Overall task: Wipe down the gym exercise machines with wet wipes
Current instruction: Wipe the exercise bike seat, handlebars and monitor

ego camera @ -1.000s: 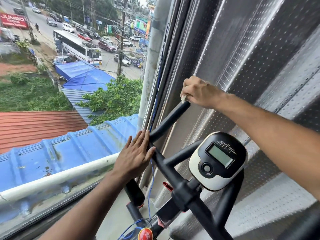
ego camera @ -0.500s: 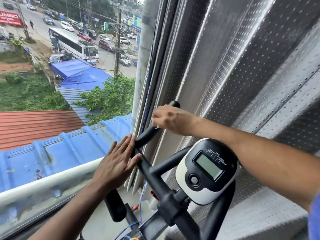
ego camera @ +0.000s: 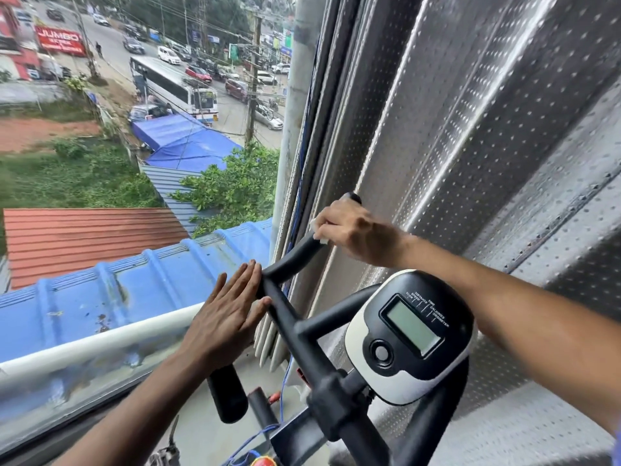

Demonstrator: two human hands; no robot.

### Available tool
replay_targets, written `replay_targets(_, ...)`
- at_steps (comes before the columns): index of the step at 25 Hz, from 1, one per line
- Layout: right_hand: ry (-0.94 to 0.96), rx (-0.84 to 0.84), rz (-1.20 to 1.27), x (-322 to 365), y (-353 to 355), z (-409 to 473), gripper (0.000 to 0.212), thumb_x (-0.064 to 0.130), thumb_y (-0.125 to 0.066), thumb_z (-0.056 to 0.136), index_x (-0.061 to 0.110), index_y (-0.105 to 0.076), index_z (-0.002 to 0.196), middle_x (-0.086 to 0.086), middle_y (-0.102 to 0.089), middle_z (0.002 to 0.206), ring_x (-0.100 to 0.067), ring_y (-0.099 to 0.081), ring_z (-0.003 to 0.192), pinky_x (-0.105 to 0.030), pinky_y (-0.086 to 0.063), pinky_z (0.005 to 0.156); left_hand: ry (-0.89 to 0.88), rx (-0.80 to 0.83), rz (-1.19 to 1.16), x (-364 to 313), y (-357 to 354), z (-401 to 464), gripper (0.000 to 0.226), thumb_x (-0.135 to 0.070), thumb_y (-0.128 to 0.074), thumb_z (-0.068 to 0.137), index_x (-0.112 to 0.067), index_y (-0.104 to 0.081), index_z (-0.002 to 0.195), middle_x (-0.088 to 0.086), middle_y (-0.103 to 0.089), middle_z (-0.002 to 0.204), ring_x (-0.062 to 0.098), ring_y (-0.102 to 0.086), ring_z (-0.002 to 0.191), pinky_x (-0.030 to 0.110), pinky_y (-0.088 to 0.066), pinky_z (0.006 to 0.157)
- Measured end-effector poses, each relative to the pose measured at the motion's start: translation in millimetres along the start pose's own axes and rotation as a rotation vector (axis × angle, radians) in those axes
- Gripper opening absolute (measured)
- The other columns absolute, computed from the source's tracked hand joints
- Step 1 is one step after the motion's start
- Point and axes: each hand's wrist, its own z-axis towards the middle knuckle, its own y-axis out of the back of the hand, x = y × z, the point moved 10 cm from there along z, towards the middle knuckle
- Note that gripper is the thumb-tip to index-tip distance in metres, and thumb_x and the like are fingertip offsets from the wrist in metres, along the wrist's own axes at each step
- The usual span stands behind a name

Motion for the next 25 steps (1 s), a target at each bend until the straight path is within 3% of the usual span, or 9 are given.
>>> replay_targets(3,0.206,0.036,0.107,65.2,-45.5,12.6,0.021,0.004,-0.05,0.1,0.008,-0.069,0.093,-0.011,-0.065,0.098,-0.03,-0.062,0.086,-0.042,-0.047,0.086,0.038,-0.005,-0.03,5.9,-2.0,-8.0,0.103,-0.085,0.016,0.084,-0.023,0.0,0.165,-0.015,0.007,0.166,-0.004,0.014,0.153,0.017,0.018,0.121)
replay_targets(7,0.263,-0.034,0.137,80.9,-63.8,8.8,0.021,0.002,-0.052,0.101,0.008,-0.07,0.093,-0.012,-0.067,0.103,-0.031,-0.065,0.091,-0.042,-0.05,0.089,0.107,0.002,-0.046,15.4,-4.0,-16.3,0.094,-0.081,0.006,0.089,-0.025,0.002,0.165,-0.016,0.009,0.166,-0.012,0.021,0.149,0.015,0.018,0.12)
replay_targets(9,0.261,-0.06,0.085,71.1,-53.5,5.5,0.024,0.004,-0.048,0.104,0.01,-0.069,0.095,-0.01,-0.067,0.103,-0.029,-0.065,0.09,-0.042,-0.05,0.089,0.115,0.007,-0.038,16.3,-4.0,-17.0,0.088,-0.074,-0.001,0.092,-0.026,0.001,0.165,-0.015,0.008,0.167,-0.012,0.021,0.148,0.015,0.017,0.12)
replay_targets(12,0.191,0.001,0.011,29.7,-27.8,-4.0,0.027,0.003,-0.041,0.105,0.009,-0.067,0.11,-0.009,-0.064,0.103,-0.03,-0.061,0.094,-0.043,-0.048,0.094,0.099,0.007,-0.054,15.7,-3.5,-16.3,0.094,-0.081,0.004,0.09,-0.026,0.0,0.166,-0.015,0.007,0.167,-0.012,0.019,0.15,0.016,0.016,0.122)
replay_targets(15,0.058,0.02,-0.018,-27.8,5.6,-12.4,0.022,-0.003,-0.053,0.098,0.008,-0.067,0.111,-0.009,-0.063,0.103,-0.031,-0.058,0.095,-0.047,-0.049,0.09,0.103,-0.006,-0.099,16.8,-3.0,-16.0,0.099,-0.085,0.008,0.087,-0.026,-0.001,0.166,-0.016,0.006,0.167,-0.013,0.016,0.15,0.016,0.015,0.122)
replay_targets(19,0.065,0.112,-0.012,-19.8,2.5,8.9,0.015,-0.001,-0.063,0.092,0.009,-0.07,0.101,-0.008,-0.06,0.099,-0.027,-0.057,0.091,-0.045,-0.052,0.084,0.138,0.006,-0.079,17.4,-4.0,-18.2,0.103,-0.087,0.014,0.083,-0.026,0.004,0.165,-0.011,0.007,0.17,-0.008,0.02,0.151,0.022,0.013,0.125)
replay_targets(22,0.15,0.351,0.187,28.7,-43.5,45.3,0.013,0.003,-0.062,0.09,0.013,-0.069,0.092,-0.007,-0.064,0.092,-0.027,-0.063,0.08,-0.04,-0.053,0.077,0.183,0.016,0.085,11.2,0.9,-25.0,0.102,-0.089,0.017,0.079,-0.026,0.019,0.159,-0.008,0.024,0.167,0.004,0.027,0.152,0.029,0.013,0.127)
replay_targets(25,0.084,0.534,0.35,65.2,-89.4,77.4,0.013,0.019,-0.057,0.09,0.019,-0.07,0.092,-0.005,-0.072,0.09,-0.028,-0.067,0.088,-0.043,-0.055,0.081,0.205,-0.009,0.134,5.8,9.0,-30.8,0.099,-0.085,0.006,0.084,-0.023,0.02,0.16,-0.006,0.029,0.165,0.006,0.029,0.152,0.026,0.018,0.123)
